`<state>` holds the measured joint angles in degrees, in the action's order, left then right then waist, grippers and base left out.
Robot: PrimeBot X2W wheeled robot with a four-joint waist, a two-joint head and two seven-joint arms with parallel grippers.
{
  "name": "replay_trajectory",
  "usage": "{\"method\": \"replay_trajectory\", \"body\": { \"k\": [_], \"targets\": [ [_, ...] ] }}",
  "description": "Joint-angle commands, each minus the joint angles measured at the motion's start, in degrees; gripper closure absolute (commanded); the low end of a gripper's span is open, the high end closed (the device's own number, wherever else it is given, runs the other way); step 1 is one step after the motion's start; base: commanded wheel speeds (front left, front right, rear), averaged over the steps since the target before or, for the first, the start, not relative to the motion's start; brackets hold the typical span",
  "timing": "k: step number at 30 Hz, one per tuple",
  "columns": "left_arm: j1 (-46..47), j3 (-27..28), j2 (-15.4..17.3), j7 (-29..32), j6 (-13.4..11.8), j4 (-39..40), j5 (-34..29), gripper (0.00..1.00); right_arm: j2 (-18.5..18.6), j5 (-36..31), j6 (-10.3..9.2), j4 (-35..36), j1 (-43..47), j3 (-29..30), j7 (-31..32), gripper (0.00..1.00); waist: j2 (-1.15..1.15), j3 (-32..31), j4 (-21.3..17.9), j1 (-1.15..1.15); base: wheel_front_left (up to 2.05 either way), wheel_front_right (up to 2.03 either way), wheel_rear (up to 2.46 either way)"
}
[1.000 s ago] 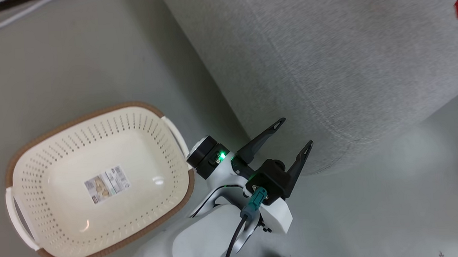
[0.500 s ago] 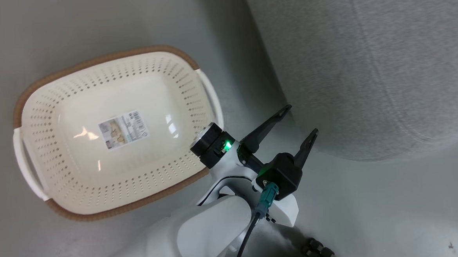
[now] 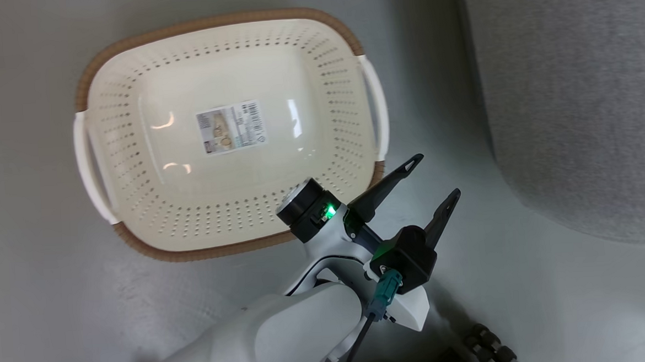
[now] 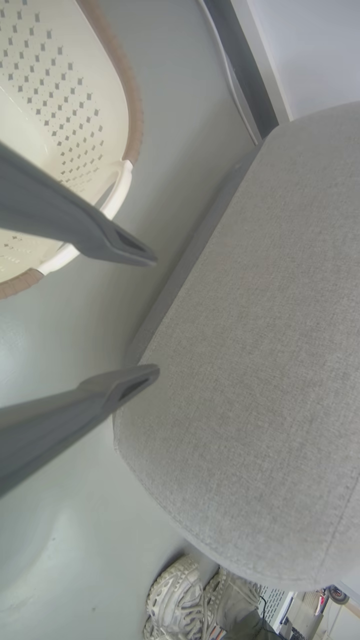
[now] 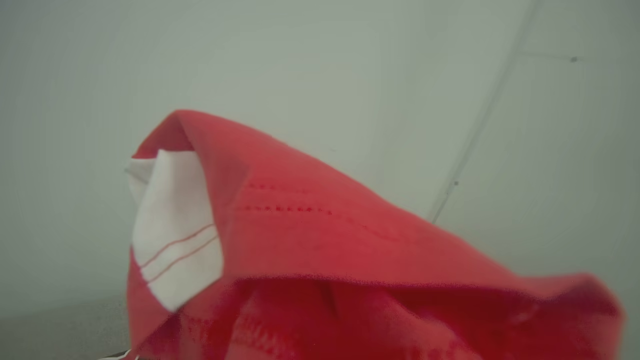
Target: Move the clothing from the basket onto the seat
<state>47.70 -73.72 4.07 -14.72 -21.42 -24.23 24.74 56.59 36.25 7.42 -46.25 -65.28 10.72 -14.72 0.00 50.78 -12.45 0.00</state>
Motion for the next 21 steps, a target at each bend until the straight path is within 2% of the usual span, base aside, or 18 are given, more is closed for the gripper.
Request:
{"method": "replay_trajectory", "body": {
  "k": [1, 8, 9, 10, 11, 16, 21],
  "targets": [
    [-1.38, 0.4, -1.19, -0.28, -0.2, 1.78, -0.72, 0.0, 3.25, 2.26, 0.07, -1.47, 2.19, -1.46, -0.28, 1.0, 0.0, 0.63, 2.58, 0.0, 0.0, 0.0, 0.0],
    [-2.07, 0.38, -1.19, -0.28, -2.99, 2.54, 0.19, 0.0, 3.93, 12.01, 0.07, -4.12, 5.36, -14.51, -0.28, 1.0, 0.0, -0.33, 4.52, 0.0, 0.0, 0.0, 0.0],
    [-2.11, 0.38, -1.19, -0.28, -3.06, 2.62, 0.38, 0.0, 3.96, 12.96, 0.07, -3.85, 6.47, -16.28, -0.28, 0.73, 0.0, -0.71, 4.58, 0.0, 0.0, 0.0, 0.0],
    [-2.09, 0.38, -1.19, -0.28, -3.21, 2.69, 0.57, 0.0, 3.86, 14.25, 0.07, -3.89, 7.58, -17.77, -0.28, 0.4, 0.0, -1.14, 4.56, 0.0, 0.0, 0.0, 0.0],
    [-1.98, 0.38, -1.19, -0.28, -3.42, 2.95, 0.76, 0.0, 3.82, 15.47, 0.07, -3.56, 8.57, -19.0, -0.28, 0.0, 0.0, -1.57, 4.53, 0.0, 0.0, 0.0, 0.0],
    [-2.08, 0.64, -1.19, -0.28, -3.8, 3.97, 2.1, 0.0, 3.88, 17.44, 0.07, -0.19, 14.85, -24.9, -0.28, 0.0, 0.0, -4.5, 4.33, 0.0, 0.0, 0.0, 0.0],
    [-3.18, 1.8, -1.19, -0.28, -3.66, 4.94, 2.6, 0.0, 3.12, 17.77, 0.07, 1.88, 19.8, -27.01, -0.28, 0.0, 0.0, -7.38, 4.4, 0.0, 0.0, 0.0, 0.0]
  ]
}}
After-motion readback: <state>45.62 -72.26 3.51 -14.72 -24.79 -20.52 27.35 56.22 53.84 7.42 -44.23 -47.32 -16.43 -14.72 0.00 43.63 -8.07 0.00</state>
